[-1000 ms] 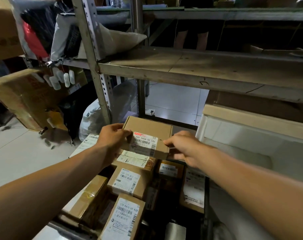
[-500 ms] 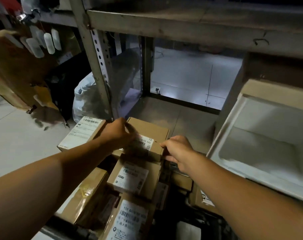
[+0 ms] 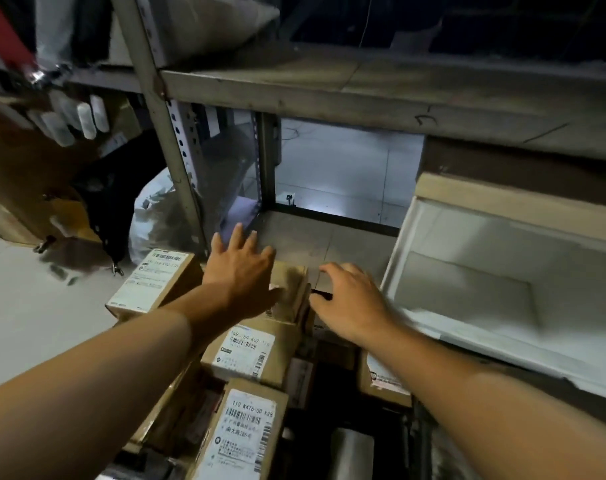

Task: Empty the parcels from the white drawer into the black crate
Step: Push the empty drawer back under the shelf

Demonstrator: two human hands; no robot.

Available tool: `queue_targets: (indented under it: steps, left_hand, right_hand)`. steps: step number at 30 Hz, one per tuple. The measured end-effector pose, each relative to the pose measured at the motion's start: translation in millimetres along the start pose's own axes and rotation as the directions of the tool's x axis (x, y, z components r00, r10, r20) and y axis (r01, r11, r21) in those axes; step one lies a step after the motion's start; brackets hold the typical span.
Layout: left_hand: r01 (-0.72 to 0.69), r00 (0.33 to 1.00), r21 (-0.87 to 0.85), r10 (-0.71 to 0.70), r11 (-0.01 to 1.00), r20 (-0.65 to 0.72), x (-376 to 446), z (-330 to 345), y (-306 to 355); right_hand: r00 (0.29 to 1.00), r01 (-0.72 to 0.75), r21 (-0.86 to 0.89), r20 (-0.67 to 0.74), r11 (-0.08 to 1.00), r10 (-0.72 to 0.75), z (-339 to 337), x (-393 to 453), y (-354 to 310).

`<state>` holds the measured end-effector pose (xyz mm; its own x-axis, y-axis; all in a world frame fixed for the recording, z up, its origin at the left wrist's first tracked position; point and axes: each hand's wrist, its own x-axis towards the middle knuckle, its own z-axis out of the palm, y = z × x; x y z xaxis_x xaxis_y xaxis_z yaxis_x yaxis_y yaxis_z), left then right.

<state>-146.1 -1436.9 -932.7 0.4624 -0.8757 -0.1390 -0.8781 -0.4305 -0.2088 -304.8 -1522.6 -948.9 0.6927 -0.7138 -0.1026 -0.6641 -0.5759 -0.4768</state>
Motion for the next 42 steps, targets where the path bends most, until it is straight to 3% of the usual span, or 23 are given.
queue_targets:
  steps: [4,9,16,22,27,31,34,38,42]
  left_hand:
    - [-0.086,0.992,0.004,0.086,0.996,-0.089,-27.3,-34.0,32.8]
    - [-0.221,0.951,0.030,0.222,0.975,-0.214,-47.5,-76.6,87.7]
    - [-0.383,0.865,0.074,0.385,0.921,-0.322,-48.9,-116.1,176.8]
    - [-0.468,0.775,0.074,0.449,0.881,-0.444,-20.7,-129.8,242.3]
    - [-0.499,0.735,0.028,0.440,0.866,-0.515,18.2,-128.6,278.5]
    - [-0.520,0.635,0.000,0.387,0.854,-0.669,39.0,-122.9,292.7]
    - [-0.532,0.557,0.031,0.378,0.846,-0.740,46.5,-118.6,291.0]
    - [-0.526,0.553,0.064,0.398,0.848,-0.732,44.6,-123.1,286.3]
    - [-0.489,0.611,0.048,0.382,0.871,-0.693,30.9,-131.4,282.2]
  right_hand:
    - [0.993,0.057,-0.218,-0.092,0.974,-0.079,-42.6,-51.1,10.3]
    - [0.982,-0.014,-0.322,-0.180,0.947,-0.047,-99.8,-107.8,43.0]
    - [0.949,-0.201,-0.377,-0.304,0.904,0.084,-154.8,-147.4,105.3]
    - [0.890,-0.291,-0.366,-0.443,0.884,0.110,-178.3,-128.1,161.7]
    - [0.803,-0.281,-0.508,-0.590,0.814,-0.090,-180.6,-93.7,206.3]
    - [0.731,-0.296,-0.639,-0.630,0.710,-0.262,-175.8,-76.0,232.5]
    - [0.656,-0.365,-0.638,-0.693,0.678,-0.300,-174.3,-64.0,236.5]
    - [0.630,-0.379,-0.616,-0.718,0.691,-0.295,-178.8,-59.2,233.2]
    - [0.666,-0.302,-0.622,-0.679,0.722,-0.307,-179.4,-74.7,228.3]
